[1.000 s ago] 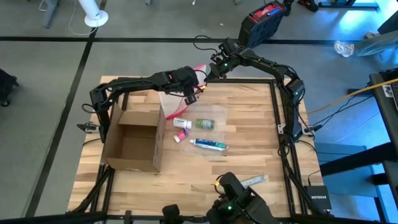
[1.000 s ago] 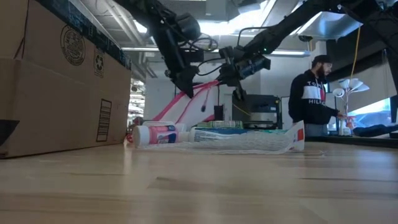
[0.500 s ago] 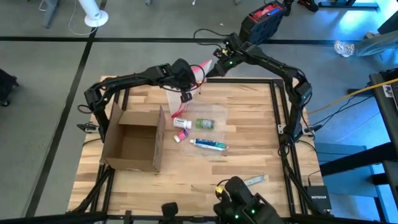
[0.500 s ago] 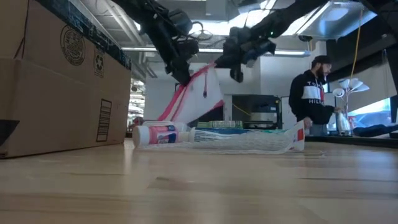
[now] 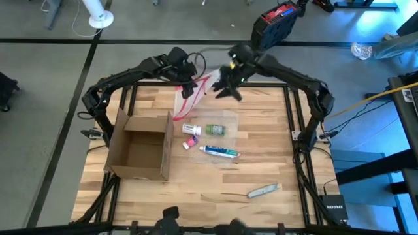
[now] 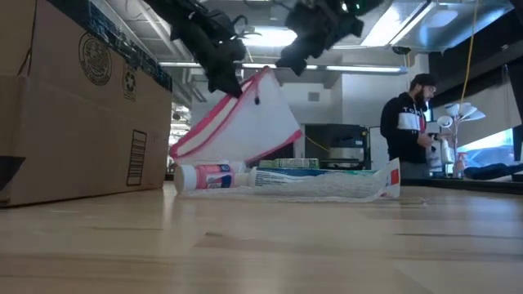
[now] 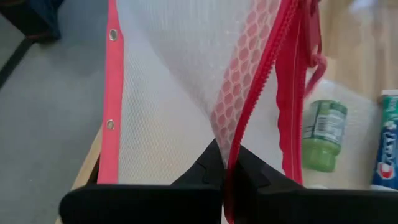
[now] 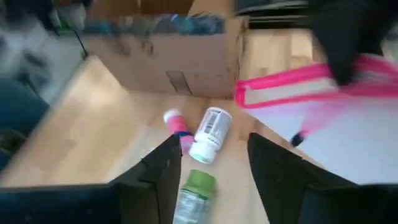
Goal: Unpack boxes
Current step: Open the transparent zip bag
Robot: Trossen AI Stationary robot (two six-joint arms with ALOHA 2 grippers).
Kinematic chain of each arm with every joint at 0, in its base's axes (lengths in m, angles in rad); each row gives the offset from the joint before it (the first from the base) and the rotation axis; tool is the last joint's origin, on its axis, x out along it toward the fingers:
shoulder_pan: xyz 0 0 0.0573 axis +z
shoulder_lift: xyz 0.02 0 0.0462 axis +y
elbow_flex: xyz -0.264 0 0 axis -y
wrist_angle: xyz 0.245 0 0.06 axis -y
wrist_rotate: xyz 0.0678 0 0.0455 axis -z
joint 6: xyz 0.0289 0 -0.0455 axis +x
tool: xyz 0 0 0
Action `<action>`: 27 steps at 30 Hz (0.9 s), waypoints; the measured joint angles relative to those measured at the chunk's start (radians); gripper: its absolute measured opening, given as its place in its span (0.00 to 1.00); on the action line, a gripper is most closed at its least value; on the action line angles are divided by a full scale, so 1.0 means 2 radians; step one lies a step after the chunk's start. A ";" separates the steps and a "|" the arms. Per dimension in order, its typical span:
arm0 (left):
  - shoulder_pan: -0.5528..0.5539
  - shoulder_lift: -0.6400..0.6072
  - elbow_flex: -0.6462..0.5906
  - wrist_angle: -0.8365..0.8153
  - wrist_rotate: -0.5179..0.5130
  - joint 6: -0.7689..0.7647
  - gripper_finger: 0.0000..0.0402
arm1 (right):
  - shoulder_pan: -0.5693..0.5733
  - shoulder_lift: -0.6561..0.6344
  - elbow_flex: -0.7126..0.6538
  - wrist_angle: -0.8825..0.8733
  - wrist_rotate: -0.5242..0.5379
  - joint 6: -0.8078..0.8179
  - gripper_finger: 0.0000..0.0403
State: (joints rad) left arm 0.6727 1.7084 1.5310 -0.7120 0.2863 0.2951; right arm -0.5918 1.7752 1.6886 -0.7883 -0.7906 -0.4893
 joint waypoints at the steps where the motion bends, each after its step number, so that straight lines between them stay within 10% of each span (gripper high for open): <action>1: 0.002 0.000 0.004 -0.005 0.007 0.001 0.00 | 0.015 -0.001 0.000 0.004 0.022 -0.013 0.45; 7: 0.009 0.004 0.023 -0.039 0.037 0.010 0.00 | 0.089 0.000 0.000 0.054 0.161 -0.059 0.45; 27: -0.030 0.034 0.032 -0.129 0.105 0.051 0.00 | 0.136 0.021 -0.001 0.087 0.309 -0.062 0.43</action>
State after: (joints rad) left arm 0.6132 1.7757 1.5955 -0.9693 0.4957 0.3968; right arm -0.3199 1.8175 1.6871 -0.6147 -0.1733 -0.6141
